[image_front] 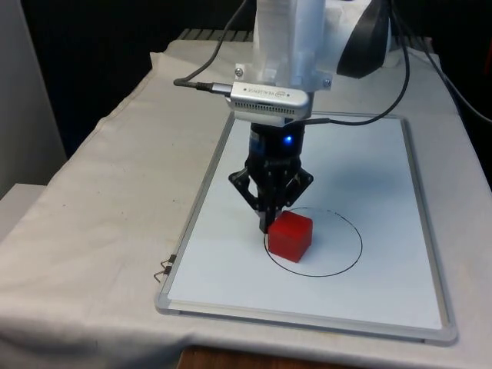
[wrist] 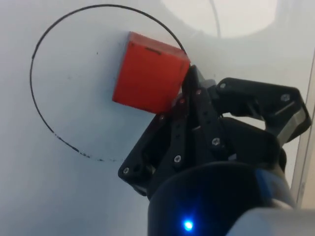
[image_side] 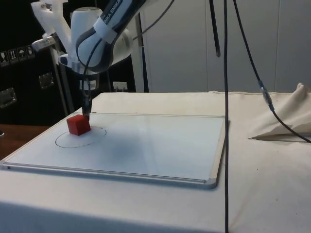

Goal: Push the cube into the marked area.

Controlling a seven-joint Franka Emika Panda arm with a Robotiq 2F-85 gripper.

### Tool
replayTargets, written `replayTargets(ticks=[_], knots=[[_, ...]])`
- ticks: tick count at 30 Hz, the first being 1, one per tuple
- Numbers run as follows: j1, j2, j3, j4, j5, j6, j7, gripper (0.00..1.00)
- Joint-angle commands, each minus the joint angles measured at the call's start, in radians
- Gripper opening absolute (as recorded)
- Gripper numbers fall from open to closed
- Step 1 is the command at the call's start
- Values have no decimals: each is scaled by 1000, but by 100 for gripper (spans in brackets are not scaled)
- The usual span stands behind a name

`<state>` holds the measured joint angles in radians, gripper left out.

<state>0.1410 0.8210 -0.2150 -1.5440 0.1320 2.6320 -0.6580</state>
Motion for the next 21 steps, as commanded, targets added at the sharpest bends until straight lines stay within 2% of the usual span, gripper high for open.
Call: replayTargets(ticks=[1, 5, 6, 7, 14, 15, 16, 21], knots=[[-4, 7, 7, 9, 1, 4, -10, 0], [-3, 12, 11, 21, 2, 6, -27, 0], [2, 6, 2, 13, 0, 0, -15, 0], [-4, 14, 12, 24, 3, 7, -31, 0], [-5, 17, 26, 38, 5, 8, -67, 0], [2, 13, 14, 32, 0, 3, -55, 0], [-5, 17, 28, 40, 6, 7, -71, 0], [-7, 17, 40, 46, 8, 2, -84, 0]])
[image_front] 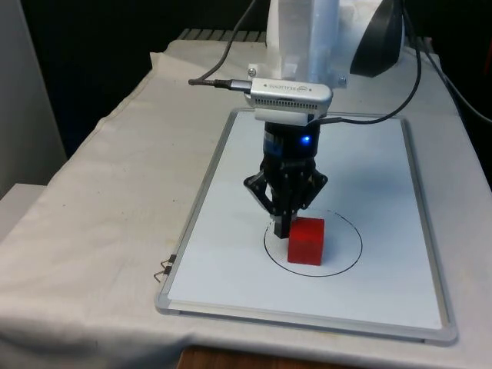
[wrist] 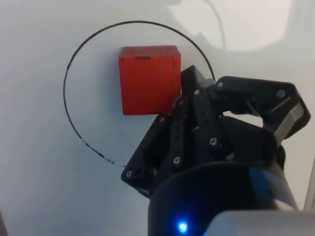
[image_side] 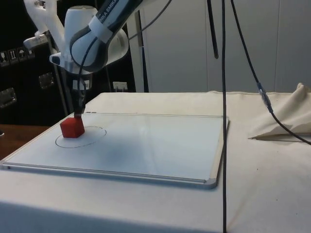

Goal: Push the cube into the marked area.

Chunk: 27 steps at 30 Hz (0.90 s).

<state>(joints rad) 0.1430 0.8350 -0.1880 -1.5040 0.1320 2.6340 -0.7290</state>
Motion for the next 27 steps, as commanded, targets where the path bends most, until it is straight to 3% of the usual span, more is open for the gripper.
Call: replayTargets(ticks=[1, 3, 7, 27], knots=[[-6, 4, 12, 9, 6, -1, -9, 0], [0, 0, 4, 3, 0, 0, 0, 0], [-5, 3, 5, 12, 2, -8, 8, 0], [-3, 1, -21, 9, -1, -10, 116, 0]])
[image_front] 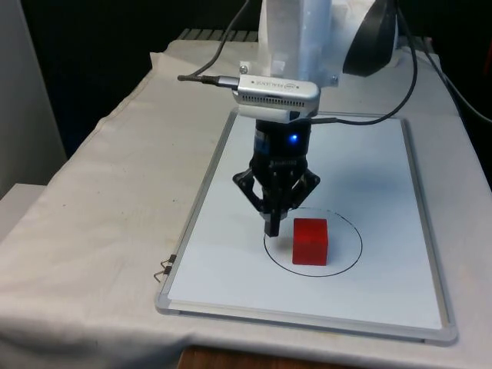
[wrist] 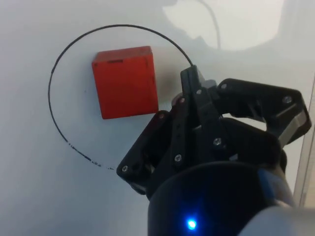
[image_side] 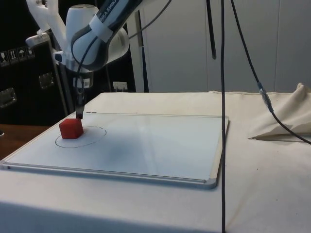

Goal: Push the cube into the marked area.

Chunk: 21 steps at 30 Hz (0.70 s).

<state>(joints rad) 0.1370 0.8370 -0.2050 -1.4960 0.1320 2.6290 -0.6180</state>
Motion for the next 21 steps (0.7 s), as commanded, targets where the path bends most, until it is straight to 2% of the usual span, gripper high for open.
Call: replayTargets(ticks=[1, 7, 8, 9, 16, 17, 21], knots=[[-3, -7, -4, -5, 1, -5, 1, 0], [-11, -33, -16, -28, 3, -10, -17, 0], [-6, -17, -22, -11, 1, -14, -7, 0], [-10, -41, -20, -36, 2, -9, -19, 0], [-3, -134, -37, -121, -2, -13, -40, 0], [-5, -128, -36, -116, 0, -15, -39, 0], [1, -176, -36, -161, -1, -15, -42, 0]])
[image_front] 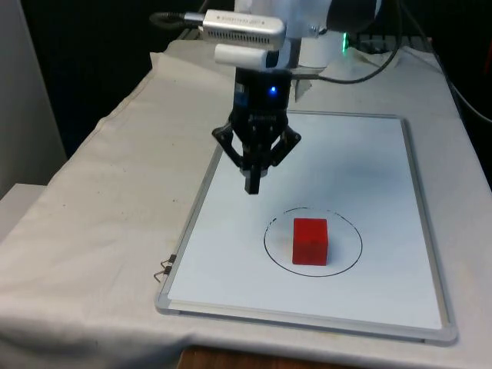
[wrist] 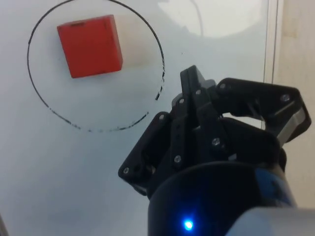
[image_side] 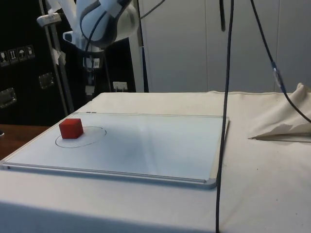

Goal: Push the cube into the marked area.

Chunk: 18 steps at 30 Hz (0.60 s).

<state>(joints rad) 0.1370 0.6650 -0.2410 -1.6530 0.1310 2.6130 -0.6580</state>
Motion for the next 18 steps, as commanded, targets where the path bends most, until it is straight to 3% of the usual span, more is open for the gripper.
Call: replayTargets(ticks=[1, 4, 18], knots=[[1, -13, 1, -13, 1, 1, -2, 0], [3, -27, 1, -27, 1, -1, 0, 0], [18, -204, 11, -192, -1, -3, 14, 0]])
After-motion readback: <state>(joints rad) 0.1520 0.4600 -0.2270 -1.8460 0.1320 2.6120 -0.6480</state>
